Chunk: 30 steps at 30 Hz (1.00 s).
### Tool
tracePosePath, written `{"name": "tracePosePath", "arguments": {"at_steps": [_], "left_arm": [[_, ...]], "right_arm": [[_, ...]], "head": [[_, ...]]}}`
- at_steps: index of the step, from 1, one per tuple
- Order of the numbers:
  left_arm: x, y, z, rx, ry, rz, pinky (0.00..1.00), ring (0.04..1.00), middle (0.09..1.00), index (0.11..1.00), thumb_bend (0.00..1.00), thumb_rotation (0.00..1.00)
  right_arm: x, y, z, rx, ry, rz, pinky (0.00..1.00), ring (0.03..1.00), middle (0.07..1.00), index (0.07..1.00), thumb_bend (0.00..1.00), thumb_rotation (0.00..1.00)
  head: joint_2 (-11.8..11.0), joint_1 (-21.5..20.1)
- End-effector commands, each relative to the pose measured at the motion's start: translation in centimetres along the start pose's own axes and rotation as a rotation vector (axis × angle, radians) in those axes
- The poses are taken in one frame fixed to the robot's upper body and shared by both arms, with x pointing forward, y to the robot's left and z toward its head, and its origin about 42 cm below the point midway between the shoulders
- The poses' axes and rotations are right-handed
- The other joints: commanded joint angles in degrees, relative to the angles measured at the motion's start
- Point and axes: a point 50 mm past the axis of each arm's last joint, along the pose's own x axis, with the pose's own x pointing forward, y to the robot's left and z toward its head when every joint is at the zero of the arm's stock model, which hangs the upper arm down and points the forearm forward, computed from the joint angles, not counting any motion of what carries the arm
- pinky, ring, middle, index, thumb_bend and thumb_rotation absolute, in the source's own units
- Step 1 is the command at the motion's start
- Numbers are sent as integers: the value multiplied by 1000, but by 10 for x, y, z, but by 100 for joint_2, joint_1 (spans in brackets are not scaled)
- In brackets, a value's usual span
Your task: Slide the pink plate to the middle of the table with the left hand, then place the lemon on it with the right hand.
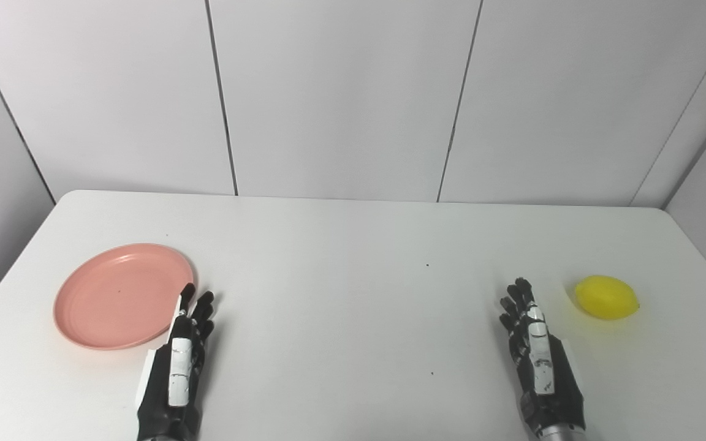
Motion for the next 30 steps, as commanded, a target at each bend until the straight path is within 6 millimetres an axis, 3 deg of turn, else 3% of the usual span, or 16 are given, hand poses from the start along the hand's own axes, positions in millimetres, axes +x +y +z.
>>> {"name": "tracePosePath", "arguments": {"at_steps": [1,30], "left_arm": [[-4,9,-5,20,27,1,1000,977,947,985,804,1000],[1,9,-7,16,25,2,1000,974,945,982,795,1000]], "right_arm": [[-18,-7,-24,6,90,-19,1000,980,978,979,764,987],[-18,-7,-28,19,91,-12,1000,980,980,980,751,994]], "head": [[-1,13],[-56,26]]}}
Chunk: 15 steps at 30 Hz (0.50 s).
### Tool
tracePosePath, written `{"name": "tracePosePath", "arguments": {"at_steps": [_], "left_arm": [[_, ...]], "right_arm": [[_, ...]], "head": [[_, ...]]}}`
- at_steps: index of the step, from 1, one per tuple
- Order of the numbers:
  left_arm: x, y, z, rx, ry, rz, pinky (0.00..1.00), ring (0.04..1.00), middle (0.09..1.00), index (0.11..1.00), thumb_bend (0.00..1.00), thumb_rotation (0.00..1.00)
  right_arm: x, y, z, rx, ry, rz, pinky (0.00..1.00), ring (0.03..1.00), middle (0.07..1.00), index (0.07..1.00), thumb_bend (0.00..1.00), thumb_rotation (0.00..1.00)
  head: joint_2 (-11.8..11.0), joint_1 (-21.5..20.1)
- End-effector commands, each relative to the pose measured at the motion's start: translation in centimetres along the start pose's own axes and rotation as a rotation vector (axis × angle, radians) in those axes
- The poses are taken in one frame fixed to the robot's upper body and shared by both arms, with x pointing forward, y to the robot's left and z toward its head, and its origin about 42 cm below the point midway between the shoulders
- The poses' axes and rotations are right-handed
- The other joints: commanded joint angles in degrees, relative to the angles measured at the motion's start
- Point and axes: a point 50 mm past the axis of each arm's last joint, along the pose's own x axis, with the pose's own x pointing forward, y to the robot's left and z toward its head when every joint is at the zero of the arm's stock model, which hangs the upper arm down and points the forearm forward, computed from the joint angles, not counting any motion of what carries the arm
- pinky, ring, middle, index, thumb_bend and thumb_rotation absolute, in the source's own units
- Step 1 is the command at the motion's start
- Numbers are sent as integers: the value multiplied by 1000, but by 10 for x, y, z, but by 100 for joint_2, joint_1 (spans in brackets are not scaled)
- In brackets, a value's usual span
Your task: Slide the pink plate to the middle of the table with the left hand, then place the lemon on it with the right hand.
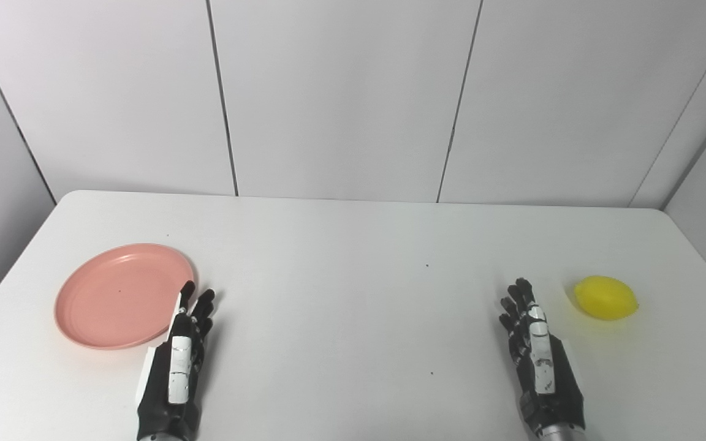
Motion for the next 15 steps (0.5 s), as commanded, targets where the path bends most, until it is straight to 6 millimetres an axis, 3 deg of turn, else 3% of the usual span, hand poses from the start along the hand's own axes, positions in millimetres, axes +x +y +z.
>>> {"name": "tracePosePath", "arguments": {"at_steps": [1,15], "left_arm": [[-4,7,-5,11,29,2,1000,974,945,982,794,1000],[-4,-23,-16,4,32,9,1000,964,935,970,761,1000]], "right_arm": [[-18,-7,-26,8,86,-13,1000,980,980,980,750,995],[-18,-36,-30,12,101,7,1000,998,1000,1000,742,1000]], "head": [[-8,105],[-273,1150]]}}
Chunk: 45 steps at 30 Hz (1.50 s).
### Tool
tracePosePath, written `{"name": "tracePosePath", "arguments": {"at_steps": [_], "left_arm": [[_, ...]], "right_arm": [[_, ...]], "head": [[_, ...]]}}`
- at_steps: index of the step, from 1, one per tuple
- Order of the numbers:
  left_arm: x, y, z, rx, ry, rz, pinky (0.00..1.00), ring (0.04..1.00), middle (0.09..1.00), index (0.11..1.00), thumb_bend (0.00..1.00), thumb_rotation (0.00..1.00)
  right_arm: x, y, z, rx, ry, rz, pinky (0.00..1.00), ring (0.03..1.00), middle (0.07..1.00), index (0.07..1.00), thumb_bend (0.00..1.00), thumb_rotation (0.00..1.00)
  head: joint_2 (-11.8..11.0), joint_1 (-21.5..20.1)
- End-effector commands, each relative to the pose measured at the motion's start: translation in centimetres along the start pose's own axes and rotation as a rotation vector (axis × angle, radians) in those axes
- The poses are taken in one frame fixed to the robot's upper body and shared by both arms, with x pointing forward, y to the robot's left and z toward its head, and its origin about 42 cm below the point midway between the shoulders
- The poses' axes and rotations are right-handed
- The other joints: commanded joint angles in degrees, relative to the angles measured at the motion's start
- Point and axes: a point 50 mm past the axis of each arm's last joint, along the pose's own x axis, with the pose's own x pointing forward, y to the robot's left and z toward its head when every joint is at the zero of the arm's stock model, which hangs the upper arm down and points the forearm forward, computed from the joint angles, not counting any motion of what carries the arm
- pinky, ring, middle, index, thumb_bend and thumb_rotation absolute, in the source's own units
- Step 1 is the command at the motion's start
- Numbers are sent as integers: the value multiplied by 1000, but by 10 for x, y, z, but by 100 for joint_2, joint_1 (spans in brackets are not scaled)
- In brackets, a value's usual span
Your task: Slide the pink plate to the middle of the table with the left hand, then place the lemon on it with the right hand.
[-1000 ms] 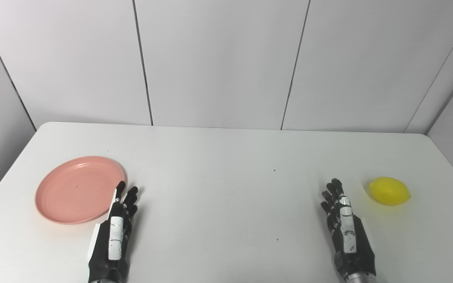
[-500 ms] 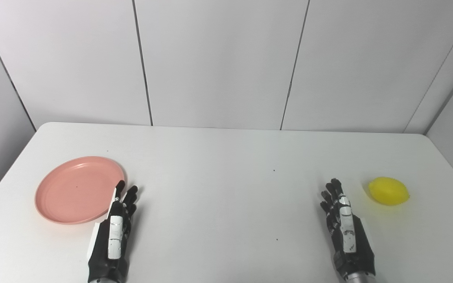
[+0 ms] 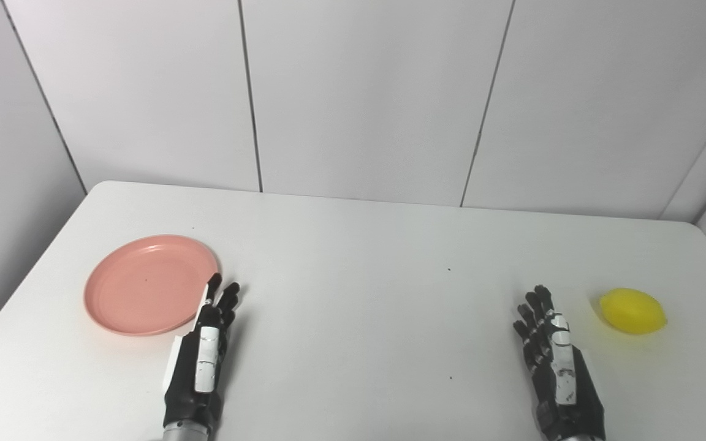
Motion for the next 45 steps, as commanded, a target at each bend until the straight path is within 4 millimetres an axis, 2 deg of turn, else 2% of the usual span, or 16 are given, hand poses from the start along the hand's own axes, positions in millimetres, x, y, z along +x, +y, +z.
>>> {"name": "tracePosePath", "arguments": {"at_steps": [1,11,14,19,27,34,38,42,45], "left_arm": [[-7,-10,-12,-6,37,1,1000,964,936,970,764,1000],[-8,-22,-20,-4,29,-6,1000,970,940,973,759,1000],[-7,-26,-23,-14,34,-1,1000,970,940,968,747,1000],[-5,-31,-29,-22,36,6,1000,962,933,963,704,1000],[-5,-37,-36,-20,24,2,1000,959,929,956,700,1000],[-6,-38,-37,-19,29,2,1000,957,927,955,668,1000],[-6,-37,-36,-24,22,7,1000,963,931,955,715,1000],[-7,-35,-36,-24,25,7,1000,958,928,954,685,1000],[-7,-31,-37,-19,22,11,1000,953,923,913,681,1000]], "right_arm": [[-22,-23,-28,-5,92,-43,1000,997,999,1000,737,1000],[-24,-33,-29,-9,103,-37,1000,1000,1000,1000,715,1000],[-22,-36,-31,-1,102,-35,1000,1000,1000,1000,706,1000],[-20,-41,-34,10,111,-34,1000,1000,1000,1000,693,1000],[-18,-46,-37,17,121,-33,1000,1000,1000,1000,692,1000],[-19,-44,-38,27,127,-39,1000,1000,1000,1000,693,1000],[-19,-42,-36,29,134,-40,1000,1000,1000,1000,720,1000],[-20,-41,-36,30,124,-33,1000,1000,1000,1000,718,1000],[-19,-38,-36,33,122,-32,1000,1000,1000,1000,719,1000]], "head": [[-1,44],[-175,513],[-289,719],[-408,846],[-577,1058],[-610,1097],[-608,1056],[-585,1044],[-593,998]]}}
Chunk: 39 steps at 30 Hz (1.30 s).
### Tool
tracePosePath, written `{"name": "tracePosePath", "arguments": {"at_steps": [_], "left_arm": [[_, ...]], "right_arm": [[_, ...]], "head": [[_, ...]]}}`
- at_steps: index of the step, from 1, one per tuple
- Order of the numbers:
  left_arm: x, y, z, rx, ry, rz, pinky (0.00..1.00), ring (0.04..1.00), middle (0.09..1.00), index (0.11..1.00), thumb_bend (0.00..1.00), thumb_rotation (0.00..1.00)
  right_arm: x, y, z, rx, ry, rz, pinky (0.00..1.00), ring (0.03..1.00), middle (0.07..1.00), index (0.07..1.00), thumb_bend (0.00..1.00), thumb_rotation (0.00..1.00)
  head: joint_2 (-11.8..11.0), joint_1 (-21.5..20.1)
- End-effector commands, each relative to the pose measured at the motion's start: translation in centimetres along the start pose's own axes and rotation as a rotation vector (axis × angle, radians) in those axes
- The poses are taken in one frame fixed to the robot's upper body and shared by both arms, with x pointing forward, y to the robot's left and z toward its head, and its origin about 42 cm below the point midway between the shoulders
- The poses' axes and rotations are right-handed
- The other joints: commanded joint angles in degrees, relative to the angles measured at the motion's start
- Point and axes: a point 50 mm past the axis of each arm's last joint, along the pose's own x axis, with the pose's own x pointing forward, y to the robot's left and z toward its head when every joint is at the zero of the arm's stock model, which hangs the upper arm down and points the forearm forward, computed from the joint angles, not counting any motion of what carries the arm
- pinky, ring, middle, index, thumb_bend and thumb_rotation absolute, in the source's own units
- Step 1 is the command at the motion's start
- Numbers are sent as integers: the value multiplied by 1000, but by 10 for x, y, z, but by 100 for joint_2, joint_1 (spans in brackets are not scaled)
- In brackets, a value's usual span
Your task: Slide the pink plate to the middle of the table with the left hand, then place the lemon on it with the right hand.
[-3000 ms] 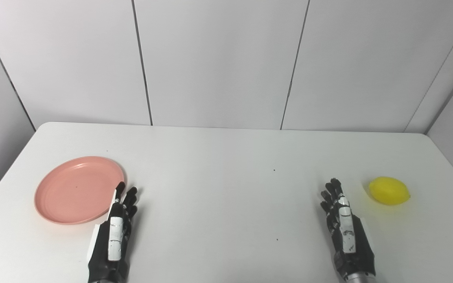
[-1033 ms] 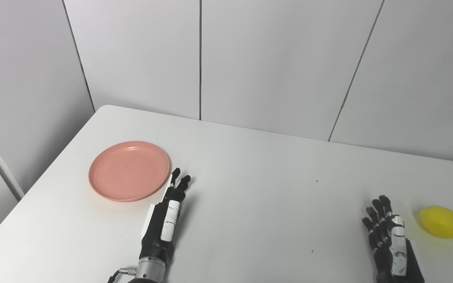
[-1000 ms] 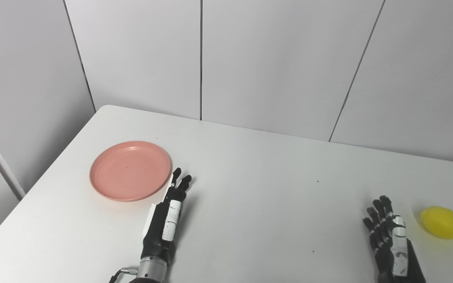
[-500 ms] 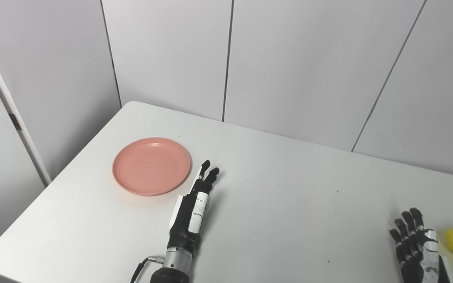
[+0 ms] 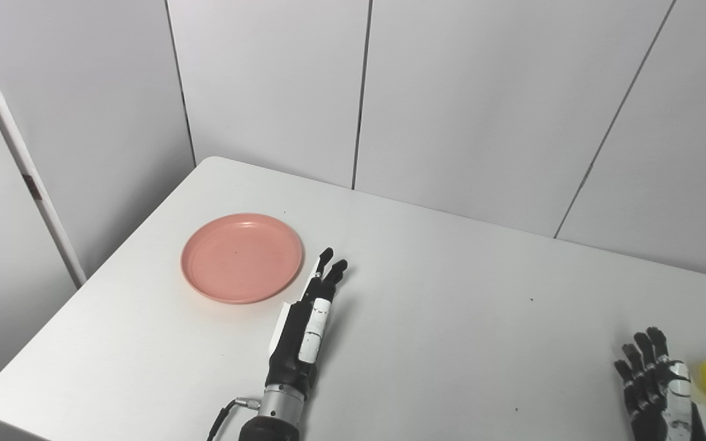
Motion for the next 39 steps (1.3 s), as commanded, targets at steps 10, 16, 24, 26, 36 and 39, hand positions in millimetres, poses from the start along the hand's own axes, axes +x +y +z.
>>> {"name": "tracePosePath", "arguments": {"at_steps": [10,16,24,26,36,39], "left_arm": [[-18,10,-13,-121,105,14,987,928,918,879,822,958],[3,15,10,-84,25,27,873,849,835,794,876,916],[34,23,37,-56,-63,27,847,822,813,780,926,927],[40,23,48,-57,-79,18,824,820,813,777,924,946],[61,23,95,-111,-99,-21,832,827,821,760,917,956],[70,28,112,-105,-114,-24,856,828,816,757,909,959]], "right_arm": [[-33,-3,-37,16,133,-26,1000,1000,1000,1000,728,1000],[-33,-3,-38,18,128,-15,1000,1000,1000,1000,728,1000],[-32,-1,-39,21,131,-21,1000,1000,998,1000,741,1000],[-32,-1,-39,20,130,-21,1000,1000,998,1000,739,1000],[-29,4,-41,26,129,-6,1000,1000,1000,1000,720,1000],[-28,5,-41,28,131,-1,1000,1000,1000,1000,717,1000]], "head": [[80,-97],[65,-110],[43,-128],[38,-128],[-14,-128],[-23,-143]]}}
